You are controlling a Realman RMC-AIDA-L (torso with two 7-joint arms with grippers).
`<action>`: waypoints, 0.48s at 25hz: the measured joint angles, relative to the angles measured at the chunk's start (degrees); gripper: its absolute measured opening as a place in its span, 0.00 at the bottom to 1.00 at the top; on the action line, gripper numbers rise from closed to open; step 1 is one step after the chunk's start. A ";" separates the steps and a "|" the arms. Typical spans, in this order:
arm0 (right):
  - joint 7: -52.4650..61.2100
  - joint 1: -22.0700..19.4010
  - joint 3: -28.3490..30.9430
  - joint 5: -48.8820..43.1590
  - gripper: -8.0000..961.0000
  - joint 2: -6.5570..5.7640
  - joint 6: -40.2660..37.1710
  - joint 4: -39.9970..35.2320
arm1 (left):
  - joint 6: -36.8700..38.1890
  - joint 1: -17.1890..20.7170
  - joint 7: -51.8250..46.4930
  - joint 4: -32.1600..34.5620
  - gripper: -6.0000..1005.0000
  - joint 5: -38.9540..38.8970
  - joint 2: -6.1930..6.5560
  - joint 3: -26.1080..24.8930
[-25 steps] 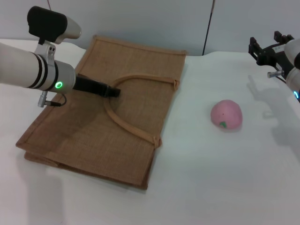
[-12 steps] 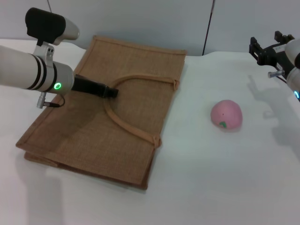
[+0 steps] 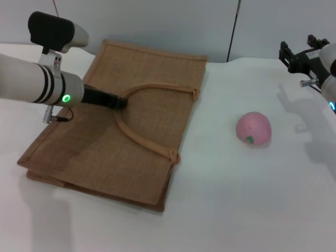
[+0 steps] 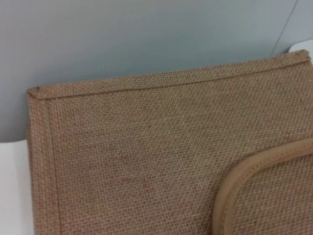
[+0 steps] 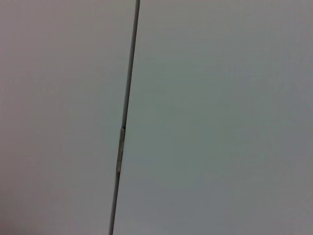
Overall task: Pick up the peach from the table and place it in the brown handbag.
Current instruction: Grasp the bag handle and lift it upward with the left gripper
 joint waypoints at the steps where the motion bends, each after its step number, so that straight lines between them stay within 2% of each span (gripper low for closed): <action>1: 0.02 0.00 0.00 0.00 0.70 0.00 0.00 0.00 | 0.19 0.00 -0.01 0.07 0.42 0.01 -0.17 -0.04; 4: 0.06 -0.01 0.00 0.00 0.70 0.00 0.03 0.00 | 0.32 -0.01 -0.02 0.39 0.42 0.01 -0.41 0.08; 9: 0.14 -0.05 0.00 0.00 0.69 0.00 0.07 0.01 | 0.77 -0.14 0.34 1.07 0.20 -0.28 -0.63 0.19; 12: 0.12 -0.18 0.00 0.00 0.69 -0.06 0.08 0.02 | 0.09 0.28 0.38 3.38 0.16 -0.54 -0.76 0.05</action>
